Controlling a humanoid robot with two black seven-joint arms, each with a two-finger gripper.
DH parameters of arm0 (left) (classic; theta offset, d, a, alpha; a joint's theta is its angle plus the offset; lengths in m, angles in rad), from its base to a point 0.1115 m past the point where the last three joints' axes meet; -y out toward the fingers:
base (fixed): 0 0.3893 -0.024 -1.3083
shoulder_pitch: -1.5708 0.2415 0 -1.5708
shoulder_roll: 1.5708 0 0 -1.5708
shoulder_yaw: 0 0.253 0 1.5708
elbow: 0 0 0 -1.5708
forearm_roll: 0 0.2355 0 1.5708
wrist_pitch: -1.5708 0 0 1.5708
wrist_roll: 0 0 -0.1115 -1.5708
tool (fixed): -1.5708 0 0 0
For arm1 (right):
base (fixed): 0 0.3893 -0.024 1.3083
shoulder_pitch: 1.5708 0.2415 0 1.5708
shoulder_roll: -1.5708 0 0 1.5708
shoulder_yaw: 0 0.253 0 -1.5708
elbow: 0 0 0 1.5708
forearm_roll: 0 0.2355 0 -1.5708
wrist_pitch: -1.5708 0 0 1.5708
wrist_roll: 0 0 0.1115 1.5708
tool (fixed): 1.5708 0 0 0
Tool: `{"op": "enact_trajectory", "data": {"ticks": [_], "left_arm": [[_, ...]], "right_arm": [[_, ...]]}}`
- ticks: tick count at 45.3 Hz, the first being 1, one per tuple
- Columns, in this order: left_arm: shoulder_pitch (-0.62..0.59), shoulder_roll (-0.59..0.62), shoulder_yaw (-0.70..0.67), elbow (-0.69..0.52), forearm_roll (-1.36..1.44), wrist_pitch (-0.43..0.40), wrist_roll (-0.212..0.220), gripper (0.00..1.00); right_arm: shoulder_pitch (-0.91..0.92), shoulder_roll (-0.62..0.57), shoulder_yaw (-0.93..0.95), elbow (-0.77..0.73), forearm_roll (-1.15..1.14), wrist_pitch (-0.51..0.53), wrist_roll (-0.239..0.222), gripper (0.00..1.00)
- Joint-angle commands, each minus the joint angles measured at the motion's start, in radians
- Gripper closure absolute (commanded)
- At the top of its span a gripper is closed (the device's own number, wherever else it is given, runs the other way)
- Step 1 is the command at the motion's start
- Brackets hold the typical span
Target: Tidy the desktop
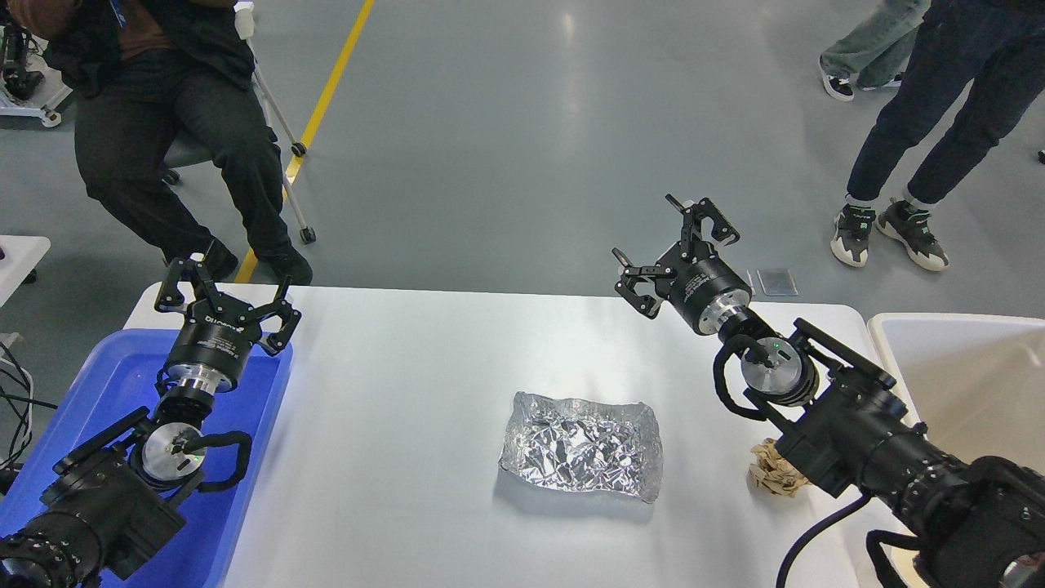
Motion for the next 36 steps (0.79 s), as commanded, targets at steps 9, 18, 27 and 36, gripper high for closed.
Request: {"op": "enact_trajectory", "data": {"ticks": [9,18,27,36], "left_arm": [[-0.002,0.001,0.004,0.0,0.0,0.0,-0.002,0.0],[0.0,0.001,0.004,0.0,0.0,0.0,-0.002,0.0],[-0.002,0.001,0.004,0.0,0.0,0.0,-0.002,0.0],[-0.002,0.001,0.004,0.0,0.0,0.0,-0.002,0.0]], "right_arm": [[-0.001,-0.001,-0.001,0.004,0.0,0.003,0.0,0.0],[-0.003,-0.01,-0.003,0.018,-0.008,0.003,0.0,0.0],[-0.004,-0.131,-0.004,0.064,-0.037,0.006,-0.003,0.0],[-0.09,-0.327,-0.026,0.245,-0.037,0.004,0.014,0.0]]}}
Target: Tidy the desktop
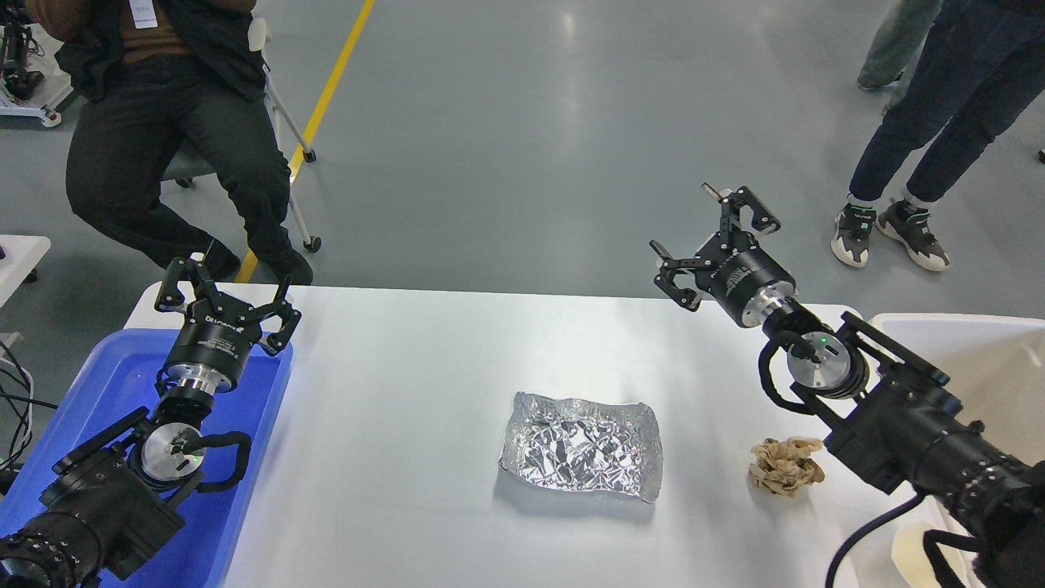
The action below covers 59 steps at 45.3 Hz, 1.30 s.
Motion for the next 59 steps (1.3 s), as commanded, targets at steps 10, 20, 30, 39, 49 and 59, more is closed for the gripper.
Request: {"op": "enact_trajectory", "data": {"ticks": [10,20,30,39,49,59], "left_arm": [[-0.001,0.0,0.0,0.0,0.0,0.0,-0.001,0.0],[-0.001,0.0,0.0,0.0,0.0,0.0,0.0,0.0],[0.001,0.0,0.0,0.0,0.0,0.0,0.0,0.0],[-0.001,0.0,0.0,0.0,0.002,0.0,0.0,0.0],[0.001,0.0,-0.001,0.0,0.0,-0.001,0.0,0.0],[0.001,0.0,-0.001,0.0,0.002,-0.001,0.0,0.0]], "right_arm": [[-0.172,-0.404,-0.014,0.391,-0.016,0.003,0.024,0.0],[-0.261,-0.66,-0.007,0.719,-0.164,-0.024,0.027,0.0],[-0.347,-0.86,-0.002,0.807,-0.362,-0.015,0.058,0.0],[-0.416,-1.015,-0.023,0.853,-0.522,-0.003,0.17,0.0],[-0.49,-1.083,-0.069,0.862,-0.784,-0.03,0.279,0.0],[-0.591,-1.083,-0.105,0.855,-1.09,-0.222,0.339,0.0]]}}
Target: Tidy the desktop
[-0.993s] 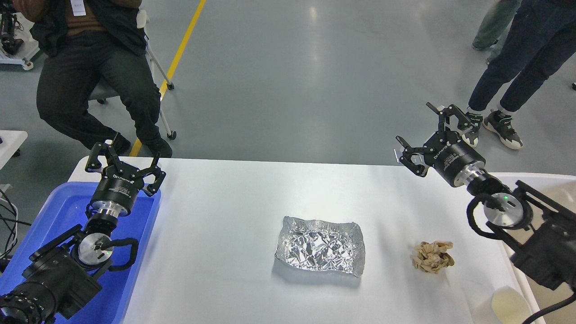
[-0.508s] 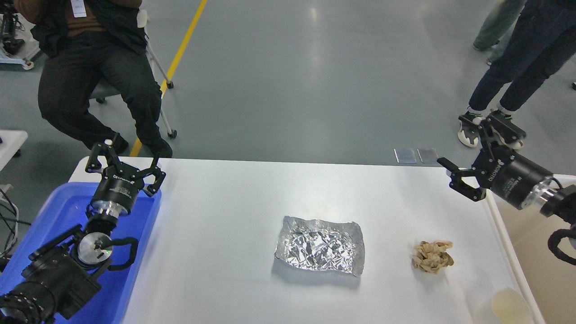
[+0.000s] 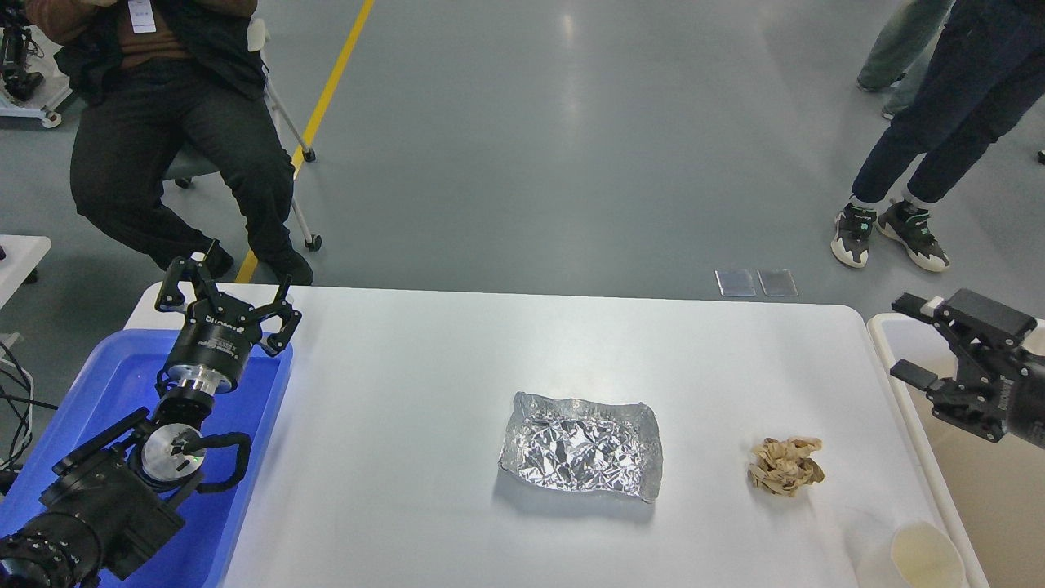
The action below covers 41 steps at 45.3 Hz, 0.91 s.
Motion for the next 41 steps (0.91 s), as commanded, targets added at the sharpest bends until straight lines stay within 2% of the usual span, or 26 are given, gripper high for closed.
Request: {"op": "enact_trajectory", "data": {"ticks": [1,4,11,17,26,41], "left_arm": [[0.0,0.0,-0.001,0.0,0.001,-0.001,0.0,0.0],[0.0,0.0,-0.001,0.0,0.001,-0.001,0.0,0.0],[0.0,0.0,-0.001,0.0,0.001,-0.001,0.0,0.0],[0.0,0.0,-0.001,0.0,0.001,-0.001,0.0,0.0],[0.0,0.0,-0.001,0.0,0.001,-0.001,0.0,0.0],[0.0,0.0,-0.001,0.0,0.001,-0.001,0.0,0.0]], "right_arm": [[-0.108,-0.035,-0.054,0.008,-0.37,-0.187,0.096,0.0],[-0.125,-0.035,-0.103,0.007,-0.489,-0.283,0.123,0.0],[-0.126,-0.04,-0.263,0.002,-0.64,-0.503,0.137,0.0],[-0.126,-0.04,-0.364,-0.005,-0.697,-0.626,0.136,0.0],[-0.128,-0.021,-0.399,-0.07,-0.698,-0.669,0.136,0.0],[-0.131,0.077,-0.403,-0.255,-0.698,-0.738,0.145,0.0]]}}
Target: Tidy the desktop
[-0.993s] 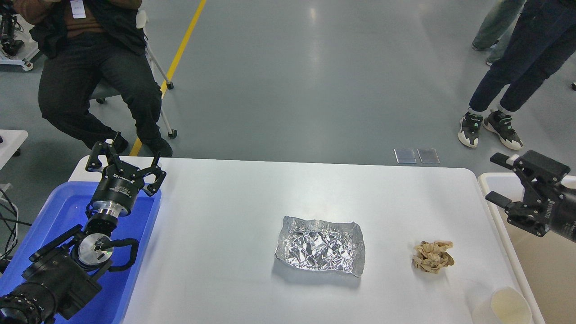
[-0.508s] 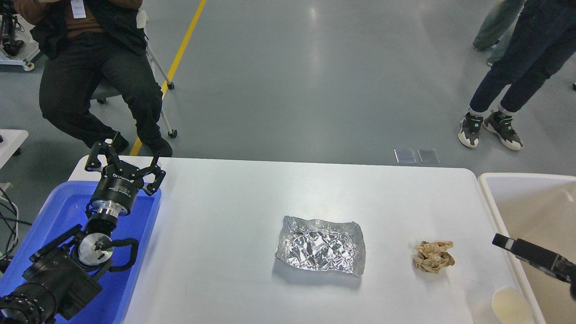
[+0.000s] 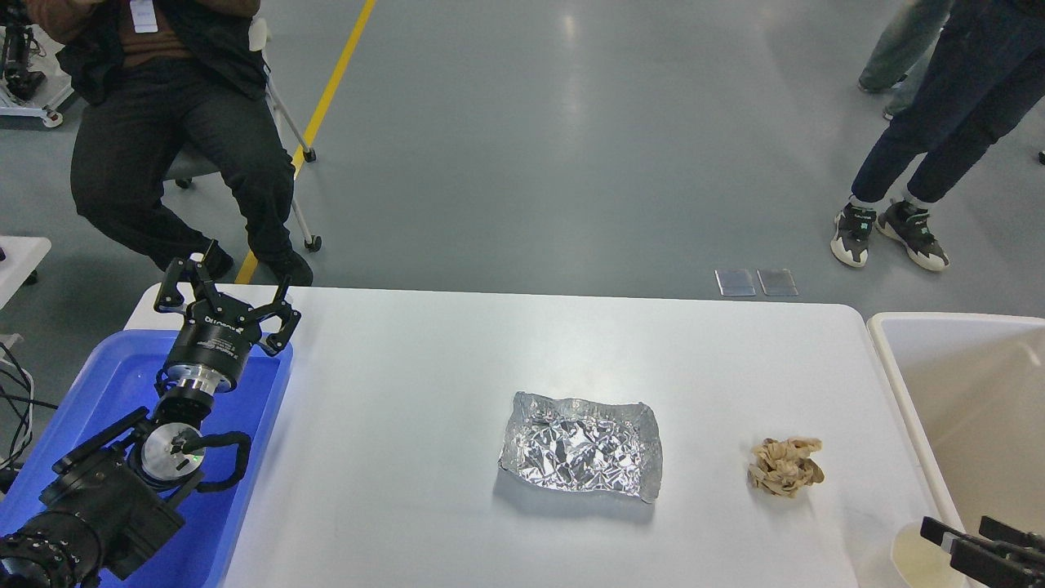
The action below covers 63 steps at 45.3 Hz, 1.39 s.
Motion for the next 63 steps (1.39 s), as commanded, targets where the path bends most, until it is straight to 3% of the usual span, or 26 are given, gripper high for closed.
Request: {"op": "enact_trajectory", "data": {"ticks": [1,17,31,51,54,57,60,63], "left_arm": [[0.0,0.0,0.0,0.0,0.0,0.001,0.0,0.0],[0.0,0.0,0.0,0.0,0.0,0.001,0.0,0.0],[0.0,0.0,0.0,0.0,0.0,0.001,0.0,0.0],[0.0,0.0,0.0,0.0,-0.002,0.001,0.0,0.0],[0.0,0.0,0.0,0.0,0.0,0.0,0.0,0.0],[0.0,0.0,0.0,0.0,0.0,0.0,0.0,0.0],[0.0,0.0,0.0,0.0,0.0,0.001,0.0,0.0],[0.0,0.0,0.0,0.0,0.0,0.001,0.0,0.0]], "right_arm": [[-0.007,0.058,-0.021,-0.118,-0.016,-0.06,0.013,0.0],[-0.008,0.117,-0.048,-0.2,-0.016,-0.062,0.032,0.0],[0.024,0.195,-0.088,-0.302,-0.016,-0.06,0.05,0.07],[0.084,0.2,-0.165,-0.312,-0.005,-0.057,0.059,0.11],[0.082,0.2,-0.166,-0.312,-0.005,-0.056,0.059,0.16],[0.082,0.198,-0.166,-0.312,-0.005,-0.054,0.059,0.31],[0.087,0.198,-0.17,-0.316,-0.005,-0.052,0.059,0.33],[0.091,0.195,-0.185,-0.322,-0.009,-0.051,0.059,0.51]]}}
